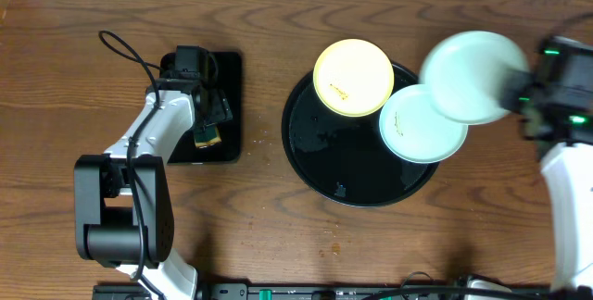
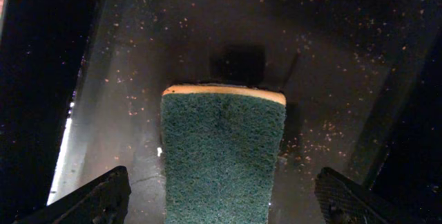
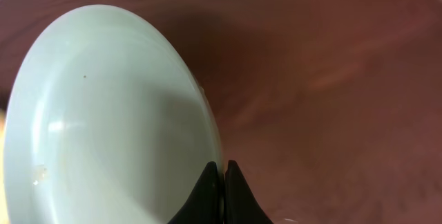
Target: Clean dirty plates on tray and stack at the side
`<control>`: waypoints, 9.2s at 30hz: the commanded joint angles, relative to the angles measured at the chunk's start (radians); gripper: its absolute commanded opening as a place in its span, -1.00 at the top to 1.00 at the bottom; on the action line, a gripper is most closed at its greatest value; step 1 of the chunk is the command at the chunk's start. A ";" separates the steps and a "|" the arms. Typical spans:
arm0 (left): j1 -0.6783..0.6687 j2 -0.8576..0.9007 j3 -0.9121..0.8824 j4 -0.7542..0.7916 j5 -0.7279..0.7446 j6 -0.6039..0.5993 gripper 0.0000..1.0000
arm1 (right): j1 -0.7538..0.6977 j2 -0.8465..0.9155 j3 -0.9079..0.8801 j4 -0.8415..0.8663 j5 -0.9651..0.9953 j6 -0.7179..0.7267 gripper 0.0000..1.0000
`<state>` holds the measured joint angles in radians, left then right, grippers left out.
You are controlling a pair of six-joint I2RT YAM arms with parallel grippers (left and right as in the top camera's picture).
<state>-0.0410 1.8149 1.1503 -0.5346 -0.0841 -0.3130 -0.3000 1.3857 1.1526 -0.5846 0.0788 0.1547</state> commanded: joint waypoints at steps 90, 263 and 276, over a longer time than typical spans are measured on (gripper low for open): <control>0.001 -0.003 -0.004 -0.002 -0.002 0.013 -0.72 | 0.156 0.337 -0.085 -0.069 -0.139 -0.151 0.98; -0.014 -0.373 -0.157 0.363 -0.035 0.133 0.85 | 0.516 0.236 -0.433 0.319 -0.218 0.068 0.05; -0.014 -0.373 -0.152 0.301 0.199 0.167 0.85 | 0.516 0.236 -0.433 0.311 -0.218 0.068 0.39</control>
<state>-0.0566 1.4384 0.9890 -0.2272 0.0631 -0.1677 0.2081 1.6138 0.7303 -0.2611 -0.1520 0.2230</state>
